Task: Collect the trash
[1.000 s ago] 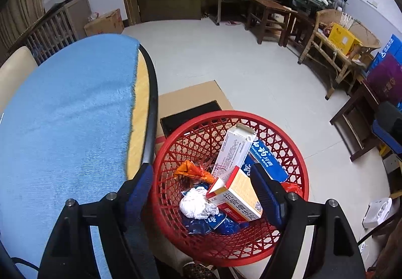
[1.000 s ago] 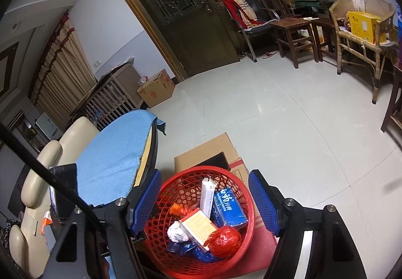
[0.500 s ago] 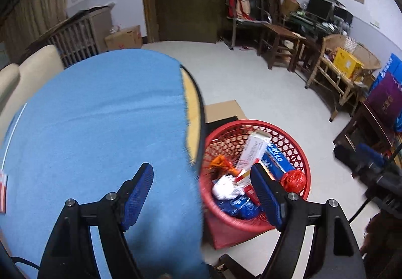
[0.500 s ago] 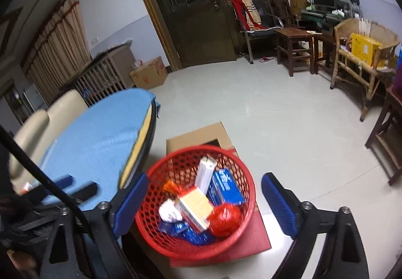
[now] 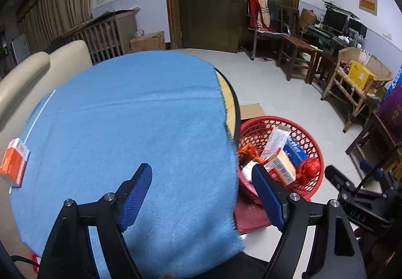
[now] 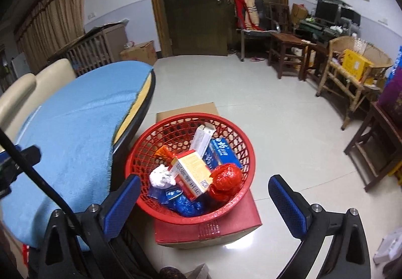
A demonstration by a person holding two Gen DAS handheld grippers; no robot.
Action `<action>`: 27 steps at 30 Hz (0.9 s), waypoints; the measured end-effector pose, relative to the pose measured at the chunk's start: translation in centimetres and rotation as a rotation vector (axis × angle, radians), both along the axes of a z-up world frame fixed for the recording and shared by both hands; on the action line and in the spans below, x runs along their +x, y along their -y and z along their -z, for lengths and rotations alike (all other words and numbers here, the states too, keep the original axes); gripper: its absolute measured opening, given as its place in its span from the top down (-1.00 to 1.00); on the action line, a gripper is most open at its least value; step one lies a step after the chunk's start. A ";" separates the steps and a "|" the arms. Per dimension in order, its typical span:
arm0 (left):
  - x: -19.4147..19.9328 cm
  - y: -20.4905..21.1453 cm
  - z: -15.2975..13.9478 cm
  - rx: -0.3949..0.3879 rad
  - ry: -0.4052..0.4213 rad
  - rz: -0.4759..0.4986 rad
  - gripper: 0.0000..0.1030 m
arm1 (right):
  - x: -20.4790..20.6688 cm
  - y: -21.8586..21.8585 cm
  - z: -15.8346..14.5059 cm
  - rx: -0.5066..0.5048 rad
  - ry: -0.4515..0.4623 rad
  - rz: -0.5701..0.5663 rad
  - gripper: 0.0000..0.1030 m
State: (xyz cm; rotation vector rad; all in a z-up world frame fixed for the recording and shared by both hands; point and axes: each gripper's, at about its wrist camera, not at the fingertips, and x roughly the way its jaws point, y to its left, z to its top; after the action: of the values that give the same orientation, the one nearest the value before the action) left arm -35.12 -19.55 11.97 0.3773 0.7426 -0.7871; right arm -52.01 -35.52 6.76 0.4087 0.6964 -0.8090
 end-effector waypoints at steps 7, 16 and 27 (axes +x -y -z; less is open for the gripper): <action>-0.1 -0.1 0.9 0.023 0.014 -0.012 -0.59 | 1.2 -1.3 0.2 -0.022 -0.026 -0.022 -0.99; -0.5 -0.1 1.1 0.013 0.010 -0.005 -0.59 | 1.0 -1.1 0.2 -0.020 -0.016 -0.007 -0.99; -0.9 0.0 1.0 -0.005 0.002 0.012 -0.59 | 1.0 -1.1 -0.4 -0.027 -0.011 -0.008 -0.99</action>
State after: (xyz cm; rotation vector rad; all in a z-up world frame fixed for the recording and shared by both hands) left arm -36.03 -19.57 11.01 0.3779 0.7370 -0.7995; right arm -51.01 -34.39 7.17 0.3770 0.6963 -0.8129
